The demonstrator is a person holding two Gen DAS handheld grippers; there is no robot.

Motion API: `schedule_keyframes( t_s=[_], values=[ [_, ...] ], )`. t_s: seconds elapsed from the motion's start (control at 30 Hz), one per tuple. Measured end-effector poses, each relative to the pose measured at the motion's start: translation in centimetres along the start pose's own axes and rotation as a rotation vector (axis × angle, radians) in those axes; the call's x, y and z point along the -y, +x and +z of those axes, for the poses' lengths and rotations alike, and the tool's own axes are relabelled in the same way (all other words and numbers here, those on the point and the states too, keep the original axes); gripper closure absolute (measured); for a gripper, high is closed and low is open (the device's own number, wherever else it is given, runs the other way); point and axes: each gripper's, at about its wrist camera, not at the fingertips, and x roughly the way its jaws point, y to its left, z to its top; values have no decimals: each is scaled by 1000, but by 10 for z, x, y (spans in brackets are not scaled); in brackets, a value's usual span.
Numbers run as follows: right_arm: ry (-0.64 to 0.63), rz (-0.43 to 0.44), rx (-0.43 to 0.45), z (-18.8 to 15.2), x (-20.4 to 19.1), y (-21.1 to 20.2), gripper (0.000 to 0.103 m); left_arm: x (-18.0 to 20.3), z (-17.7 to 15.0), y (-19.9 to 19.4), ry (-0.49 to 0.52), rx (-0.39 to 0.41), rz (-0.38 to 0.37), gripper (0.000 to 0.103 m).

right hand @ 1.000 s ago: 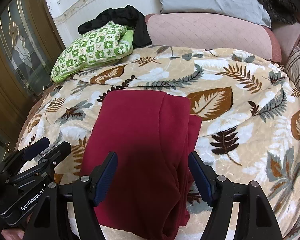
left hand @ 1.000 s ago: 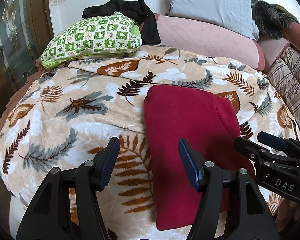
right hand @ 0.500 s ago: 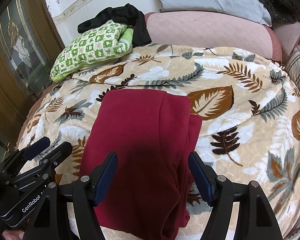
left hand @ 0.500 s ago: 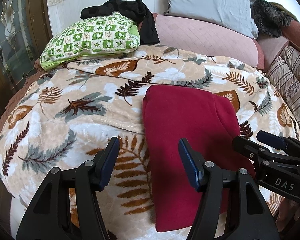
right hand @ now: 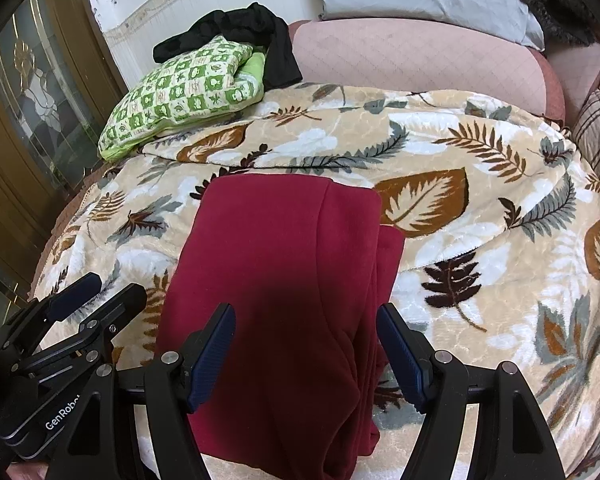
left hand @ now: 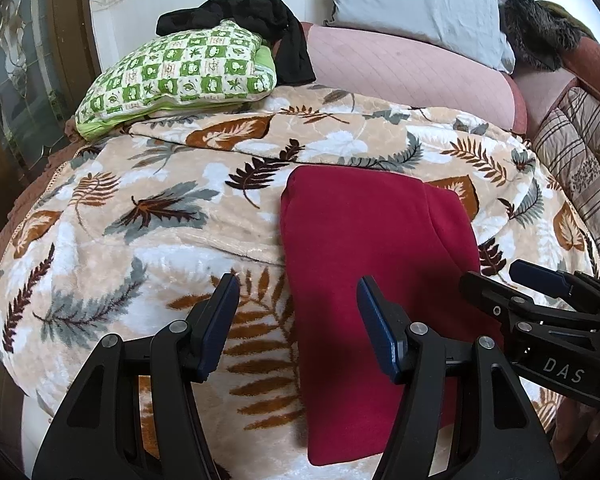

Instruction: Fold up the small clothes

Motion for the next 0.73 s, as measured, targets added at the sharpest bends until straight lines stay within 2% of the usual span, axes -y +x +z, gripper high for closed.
schedule_keyframes(
  t_s=[0.47,0.73],
  values=[
    [1,4,-14,4,0,8,32,0,1,12,23,-4,-9,42],
    [3,6,-33,4,4,18,32,-4,5,23,20,-8,-49,42]
  ],
)
